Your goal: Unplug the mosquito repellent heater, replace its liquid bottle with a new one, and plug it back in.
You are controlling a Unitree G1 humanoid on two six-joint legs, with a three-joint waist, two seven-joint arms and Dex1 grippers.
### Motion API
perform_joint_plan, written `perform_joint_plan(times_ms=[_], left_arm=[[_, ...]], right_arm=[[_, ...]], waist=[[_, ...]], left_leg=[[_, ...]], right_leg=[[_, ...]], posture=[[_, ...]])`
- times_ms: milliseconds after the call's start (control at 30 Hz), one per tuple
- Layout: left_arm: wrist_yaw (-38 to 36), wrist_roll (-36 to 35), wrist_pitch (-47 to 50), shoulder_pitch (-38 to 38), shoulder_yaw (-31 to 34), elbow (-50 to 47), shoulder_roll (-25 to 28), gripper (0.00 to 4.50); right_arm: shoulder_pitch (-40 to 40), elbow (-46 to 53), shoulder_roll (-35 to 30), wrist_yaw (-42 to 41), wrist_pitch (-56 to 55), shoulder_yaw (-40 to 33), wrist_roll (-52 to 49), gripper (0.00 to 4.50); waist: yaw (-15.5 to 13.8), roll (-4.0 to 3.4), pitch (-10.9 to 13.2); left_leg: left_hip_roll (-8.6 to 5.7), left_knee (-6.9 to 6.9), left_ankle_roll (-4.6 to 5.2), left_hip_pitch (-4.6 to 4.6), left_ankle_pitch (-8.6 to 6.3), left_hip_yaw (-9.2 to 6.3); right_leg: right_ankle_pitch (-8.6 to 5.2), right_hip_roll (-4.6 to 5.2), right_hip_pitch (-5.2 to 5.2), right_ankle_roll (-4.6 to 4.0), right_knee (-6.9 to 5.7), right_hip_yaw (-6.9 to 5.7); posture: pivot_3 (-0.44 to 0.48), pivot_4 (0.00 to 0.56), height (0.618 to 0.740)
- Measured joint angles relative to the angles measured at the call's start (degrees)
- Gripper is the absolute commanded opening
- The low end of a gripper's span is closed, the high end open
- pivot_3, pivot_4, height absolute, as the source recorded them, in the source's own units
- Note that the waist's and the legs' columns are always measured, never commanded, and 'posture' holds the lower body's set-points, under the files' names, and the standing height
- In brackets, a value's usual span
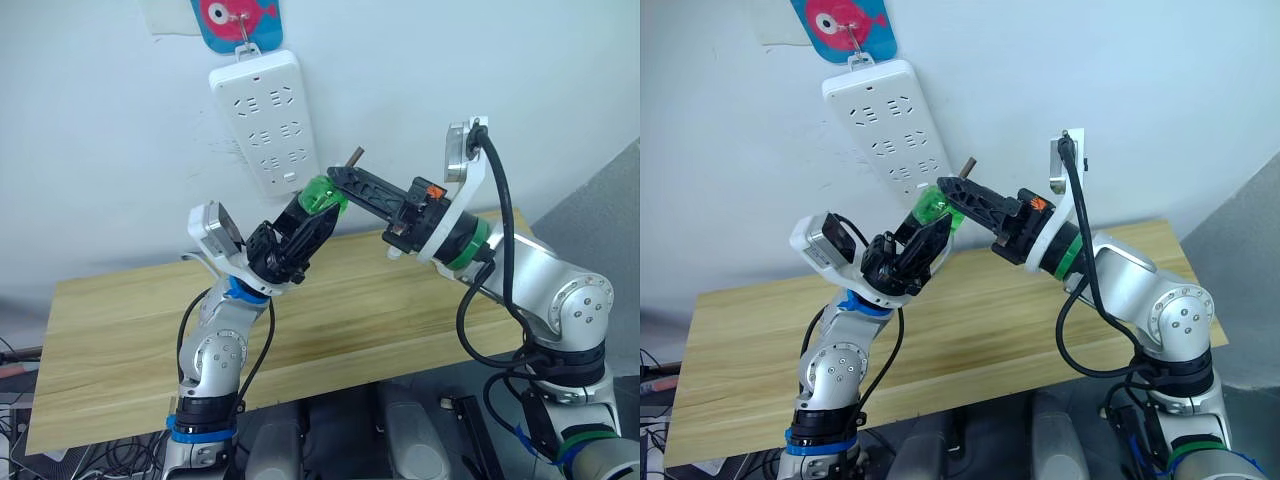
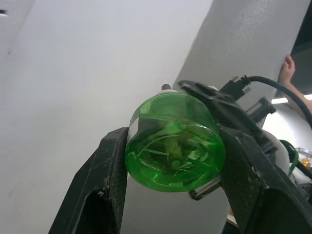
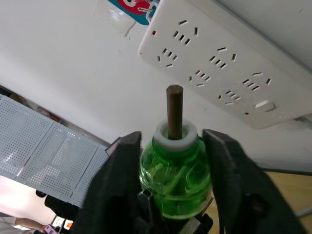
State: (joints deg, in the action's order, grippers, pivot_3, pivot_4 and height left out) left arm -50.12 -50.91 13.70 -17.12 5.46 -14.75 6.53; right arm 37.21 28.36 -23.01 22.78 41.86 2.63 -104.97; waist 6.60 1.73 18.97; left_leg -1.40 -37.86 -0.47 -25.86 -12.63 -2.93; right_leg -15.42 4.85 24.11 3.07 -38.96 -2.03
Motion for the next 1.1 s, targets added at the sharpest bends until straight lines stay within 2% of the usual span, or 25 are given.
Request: perform_joint_plan(times_ms=[133,167,367,833,1100], left_arm=[[0.01,-0.19,0.05,0.0,0.18,-0.01,0.63,2.31],[-0.01,-0.36,0.17,0.01,0.36,-0.06,1.22,2.31],[-0.33,-2.62,2.52,0.94,2.75,-0.94,5.77,2.31],[-3.34,-9.31,9.83,2.18,8.5,-3.7,18.64,2.31],[-6.98,-10.13,12.39,2.88,9.67,-4.05,24.0,2.31]], right_arm=[[0.01,-1.11,-0.88,-0.46,0.04,-0.01,0.17,4.34],[0.01,-1.4,-1.2,-0.78,0.11,-0.03,0.24,4.4],[0.03,-2.04,-4.3,-6.24,2.09,-0.39,0.19,4.4],[-0.41,-4.13,-15.25,-25.62,10.5,-2.63,0.56,4.4],[-1.83,-4.63,-18.93,-35.11,13.84,-2.58,7.83,4.4]], waist=[[0.0,0.0,0.0],[0.0,0.0,0.0],[-0.08,0.0,0.0],[-0.58,0.0,0.0],[-0.99,0.0,0.0]], left_leg=[[0.0,0.0,0.0,0.0,0.0,0.0],[0.0,0.0,0.0,0.0,0.0,0.0],[0.0,0.01,0.0,0.0,0.0,-0.02],[0.0,0.01,0.0,0.0,0.0,-0.02],[0.0,0.01,0.0,0.0,0.0,-0.02]], right_leg=[[0.0,0.0,0.0,0.0,0.0,0.0],[0.0,0.0,0.01,0.0,0.0,0.0],[0.0,-0.01,0.0,0.0,0.0,-0.01],[0.0,0.0,0.0,0.0,0.02,-0.02],[0.0,-0.01,0.01,0.0,0.02,-0.03]], posture=[[-0.264,0.354,0.734],[-0.263,0.353,0.734],[-0.241,0.338,0.734],[-0.203,0.312,0.734],[-0.187,0.302,0.734]])
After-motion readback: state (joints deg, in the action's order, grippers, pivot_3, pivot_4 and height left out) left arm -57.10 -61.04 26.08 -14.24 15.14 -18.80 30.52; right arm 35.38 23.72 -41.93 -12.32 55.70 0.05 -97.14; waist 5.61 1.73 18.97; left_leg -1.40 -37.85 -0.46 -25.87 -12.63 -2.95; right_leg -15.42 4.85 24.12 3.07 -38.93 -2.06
